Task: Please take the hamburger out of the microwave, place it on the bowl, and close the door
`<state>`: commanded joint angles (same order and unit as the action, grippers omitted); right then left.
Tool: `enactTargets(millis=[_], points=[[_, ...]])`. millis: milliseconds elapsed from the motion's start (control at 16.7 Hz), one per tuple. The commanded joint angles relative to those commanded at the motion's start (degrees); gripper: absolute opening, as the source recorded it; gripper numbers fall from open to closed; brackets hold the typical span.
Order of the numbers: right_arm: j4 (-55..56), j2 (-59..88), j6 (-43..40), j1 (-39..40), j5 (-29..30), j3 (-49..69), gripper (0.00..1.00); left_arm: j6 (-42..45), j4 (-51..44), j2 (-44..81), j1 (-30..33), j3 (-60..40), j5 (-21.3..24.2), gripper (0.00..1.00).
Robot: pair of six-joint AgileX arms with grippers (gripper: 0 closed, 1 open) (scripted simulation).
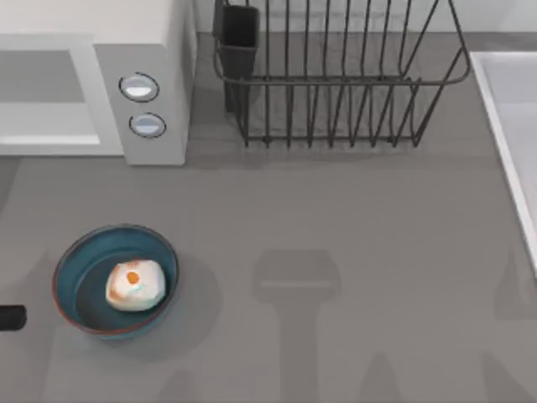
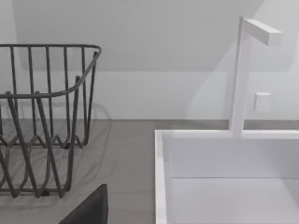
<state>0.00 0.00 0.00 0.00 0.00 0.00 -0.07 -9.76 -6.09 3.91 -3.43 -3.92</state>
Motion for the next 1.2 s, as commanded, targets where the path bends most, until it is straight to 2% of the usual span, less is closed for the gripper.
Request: enactTargets(millis=[120,240,600,720,1020,1200], points=[[0.0,0.0,0.0,0.0,0.0,0.0,1.0,0.03,0.12,0.39,-4.06,-0.29,4.06,0.0],[0.0,0.0,0.0,0.0,0.0,0.0,1.0,0.04,0.2,0.6,-5.74,-0.42,5.74,0.0],[0.0,0.0,0.0,0.0,0.0,0.0,1.0,0.07,0.34,0.56,-4.64,-0.21,4.65,0.0],[0.0,0.0,0.0,0.0,0.0,0.0,1.0,0.07,1.01,1.17,-1.24,-0.13,1.25,0.0],[0.0,0.0,0.0,0.0,0.0,0.0,1.0,0.06,4.75,4.06,11.91,0.74,-11.91,0.0],[0.0,0.0,0.0,0.0,0.0,0.0,1.0,0.05,6.57,5.34,15.54,1.26,-15.53,0.0]])
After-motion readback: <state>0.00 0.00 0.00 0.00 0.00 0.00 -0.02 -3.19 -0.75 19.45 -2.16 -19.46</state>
